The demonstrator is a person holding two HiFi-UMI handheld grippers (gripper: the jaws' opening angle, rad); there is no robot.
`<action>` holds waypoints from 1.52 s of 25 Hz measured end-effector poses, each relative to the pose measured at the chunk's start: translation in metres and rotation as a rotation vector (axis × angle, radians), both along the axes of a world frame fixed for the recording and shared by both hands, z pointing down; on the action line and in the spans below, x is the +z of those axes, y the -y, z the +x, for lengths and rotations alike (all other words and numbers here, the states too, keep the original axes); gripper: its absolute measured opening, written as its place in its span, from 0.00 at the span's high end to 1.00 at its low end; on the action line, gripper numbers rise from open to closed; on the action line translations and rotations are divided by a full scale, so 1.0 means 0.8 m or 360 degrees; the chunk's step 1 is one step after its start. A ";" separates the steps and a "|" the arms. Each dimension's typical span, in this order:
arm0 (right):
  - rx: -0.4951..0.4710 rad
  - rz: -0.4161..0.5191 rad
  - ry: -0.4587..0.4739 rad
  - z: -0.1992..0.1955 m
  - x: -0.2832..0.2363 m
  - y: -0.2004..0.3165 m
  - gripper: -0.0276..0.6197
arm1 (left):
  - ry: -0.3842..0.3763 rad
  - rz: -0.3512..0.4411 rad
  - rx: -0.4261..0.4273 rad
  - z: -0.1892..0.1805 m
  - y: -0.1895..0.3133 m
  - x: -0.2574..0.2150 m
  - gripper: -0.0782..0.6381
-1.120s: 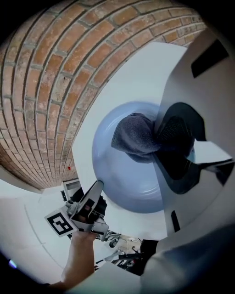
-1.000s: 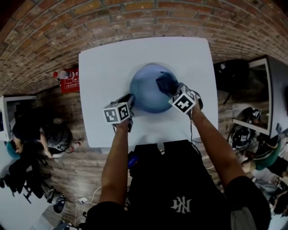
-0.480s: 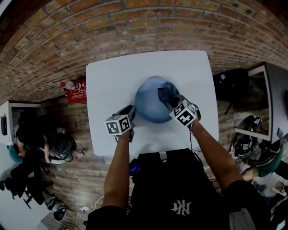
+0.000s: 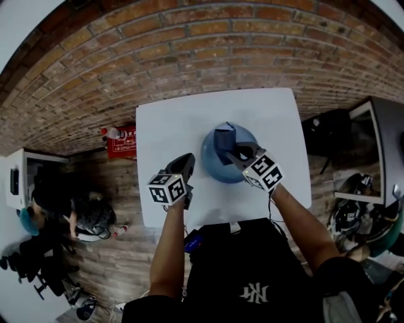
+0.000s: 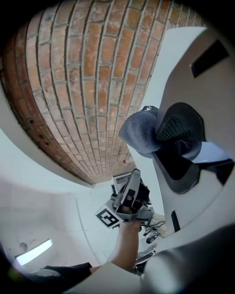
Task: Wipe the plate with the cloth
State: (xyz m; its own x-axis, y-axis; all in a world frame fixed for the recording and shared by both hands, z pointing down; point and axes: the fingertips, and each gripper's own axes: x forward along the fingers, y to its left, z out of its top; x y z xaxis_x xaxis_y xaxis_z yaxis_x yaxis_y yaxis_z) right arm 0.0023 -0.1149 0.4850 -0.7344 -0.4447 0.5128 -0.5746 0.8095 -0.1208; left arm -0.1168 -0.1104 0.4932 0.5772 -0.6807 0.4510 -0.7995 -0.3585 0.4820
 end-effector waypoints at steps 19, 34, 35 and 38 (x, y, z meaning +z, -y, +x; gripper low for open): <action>0.0151 0.0400 0.0675 0.040 -0.250 -0.100 0.86 | -0.0197 0.0952 0.0546 0.017 -0.106 -0.276 0.89; 0.0105 0.0519 0.0862 0.118 -0.298 -0.246 0.86 | -0.0184 0.1018 0.0467 0.029 -0.245 -0.292 0.89; 0.0096 0.0500 0.0870 0.124 -0.293 -0.258 0.86 | -0.0196 0.1022 0.0449 0.038 -0.257 -0.292 0.89; 0.0096 0.0434 0.0884 0.152 -0.274 -0.301 0.86 | -0.0206 0.0993 0.0425 0.074 -0.292 -0.281 0.89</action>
